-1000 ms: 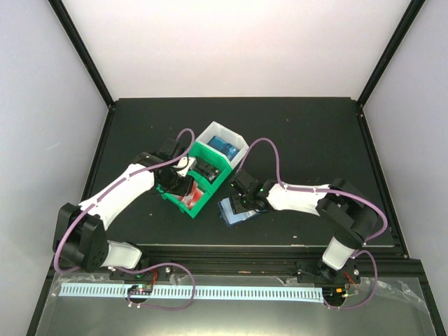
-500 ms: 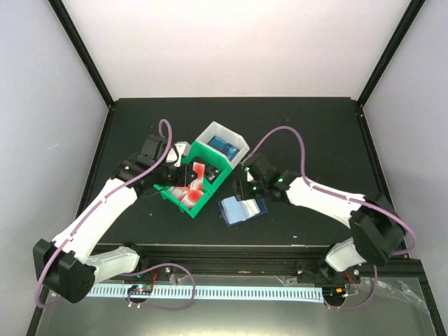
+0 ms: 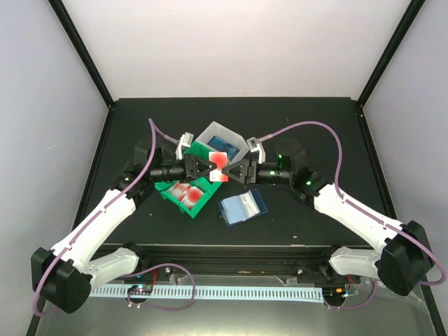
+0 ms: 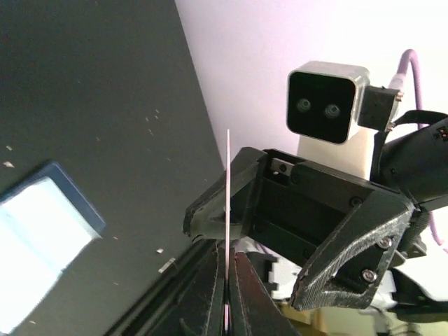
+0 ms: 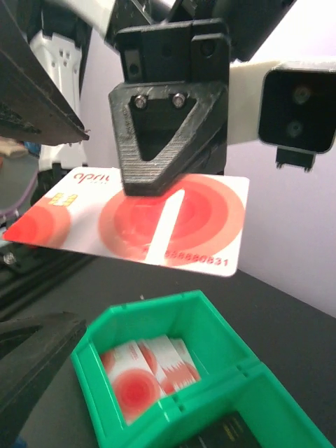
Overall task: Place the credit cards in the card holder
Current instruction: Insert the credit card into the card holder.
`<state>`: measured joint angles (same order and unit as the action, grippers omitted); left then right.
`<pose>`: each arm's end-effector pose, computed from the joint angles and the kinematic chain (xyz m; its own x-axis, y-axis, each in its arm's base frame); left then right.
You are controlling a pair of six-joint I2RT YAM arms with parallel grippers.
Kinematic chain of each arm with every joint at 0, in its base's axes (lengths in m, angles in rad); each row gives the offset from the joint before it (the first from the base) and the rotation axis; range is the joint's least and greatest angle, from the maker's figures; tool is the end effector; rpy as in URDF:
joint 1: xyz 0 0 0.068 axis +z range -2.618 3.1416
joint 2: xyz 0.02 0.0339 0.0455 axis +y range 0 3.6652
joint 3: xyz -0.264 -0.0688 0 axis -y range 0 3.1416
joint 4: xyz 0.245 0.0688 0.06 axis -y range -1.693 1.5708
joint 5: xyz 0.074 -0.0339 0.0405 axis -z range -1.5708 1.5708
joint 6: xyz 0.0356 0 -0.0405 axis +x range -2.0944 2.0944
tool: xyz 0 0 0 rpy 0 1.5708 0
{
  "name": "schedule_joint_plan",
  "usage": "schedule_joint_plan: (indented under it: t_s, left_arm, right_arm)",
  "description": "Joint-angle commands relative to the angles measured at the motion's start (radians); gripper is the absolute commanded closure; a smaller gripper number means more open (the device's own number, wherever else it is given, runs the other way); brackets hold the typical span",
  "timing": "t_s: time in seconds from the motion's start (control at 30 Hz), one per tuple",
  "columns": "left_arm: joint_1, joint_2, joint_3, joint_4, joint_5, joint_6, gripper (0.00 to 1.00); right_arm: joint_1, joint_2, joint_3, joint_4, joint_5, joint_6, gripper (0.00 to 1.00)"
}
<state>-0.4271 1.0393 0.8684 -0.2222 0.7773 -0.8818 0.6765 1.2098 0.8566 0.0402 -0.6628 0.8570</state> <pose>0.1987 -0.1178 0.3205 -0.9047 -0.1928 -0.3799 0.2935 0.3643 -0.8838 0.2003 0.1889 0.3006 -0.8753 0.0614 -0.4797 -0.4405 0.3082 0.8432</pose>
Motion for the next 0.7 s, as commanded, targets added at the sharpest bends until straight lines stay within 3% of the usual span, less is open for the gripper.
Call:
schedule_joint_plan:
  t_s: [0.0, 0.13, 0.5, 0.57, 0.67]
  left_arm:
    - [-0.005, -0.035, -0.022, 0.159, 0.126, -0.165, 0.98]
    - [-0.005, -0.051, -0.047, 0.201, 0.157, -0.227, 0.99]
    - [-0.011, -0.093, -0.137, 0.292, 0.174, -0.303, 0.97]
    - [-0.014, -0.096, -0.146, 0.292, 0.169, -0.292, 0.93]
    - [-0.022, -0.102, -0.14, 0.253, 0.143, -0.213, 0.72]
  right_arm:
    - [0.001, 0.006, 0.009, 0.08, -0.1, 0.139, 0.35]
    - [0.002, -0.017, -0.017, 0.113, -0.098, 0.189, 0.42]
    - [0.003, -0.024, -0.075, 0.282, -0.19, 0.313, 0.88]
    - [0.003, -0.031, -0.08, 0.304, -0.204, 0.312, 0.98]
    - [-0.001, -0.048, -0.075, 0.276, -0.197, 0.28, 0.99]
